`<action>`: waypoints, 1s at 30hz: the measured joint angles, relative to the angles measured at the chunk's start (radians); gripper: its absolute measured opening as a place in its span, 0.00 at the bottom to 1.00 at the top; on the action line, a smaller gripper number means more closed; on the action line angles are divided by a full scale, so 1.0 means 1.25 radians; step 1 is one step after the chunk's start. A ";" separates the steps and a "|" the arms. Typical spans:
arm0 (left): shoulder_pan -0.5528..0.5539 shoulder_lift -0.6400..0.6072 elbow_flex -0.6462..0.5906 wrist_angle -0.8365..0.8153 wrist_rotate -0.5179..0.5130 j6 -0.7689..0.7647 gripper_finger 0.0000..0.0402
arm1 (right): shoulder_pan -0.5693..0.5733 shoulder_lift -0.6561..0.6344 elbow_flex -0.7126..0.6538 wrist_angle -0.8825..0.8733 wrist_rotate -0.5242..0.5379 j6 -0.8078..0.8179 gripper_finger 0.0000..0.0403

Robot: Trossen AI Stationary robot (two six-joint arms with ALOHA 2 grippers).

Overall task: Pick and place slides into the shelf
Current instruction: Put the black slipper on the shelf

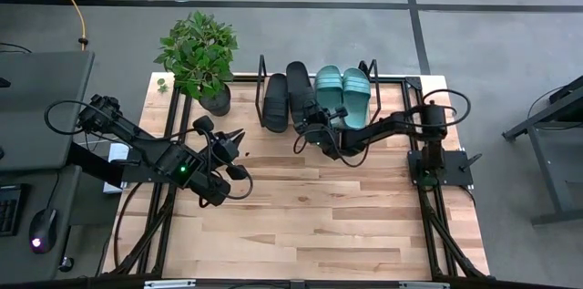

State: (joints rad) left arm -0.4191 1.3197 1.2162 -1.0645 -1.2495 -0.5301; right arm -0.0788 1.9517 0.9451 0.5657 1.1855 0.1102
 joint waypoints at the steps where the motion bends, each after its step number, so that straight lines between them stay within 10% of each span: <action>1: 0.000 0.000 0.000 0.000 0.000 0.000 0.07 | 0.000 0.004 0.001 0.004 0.000 -0.004 0.00; 30: 0.000 0.000 0.000 0.013 0.003 0.001 0.07 | 0.005 0.090 0.068 -0.111 0.026 0.076 0.00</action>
State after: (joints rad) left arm -0.4194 1.3201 1.2161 -1.0482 -1.2457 -0.5293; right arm -0.0731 2.0647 1.0298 0.4271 1.2181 0.2048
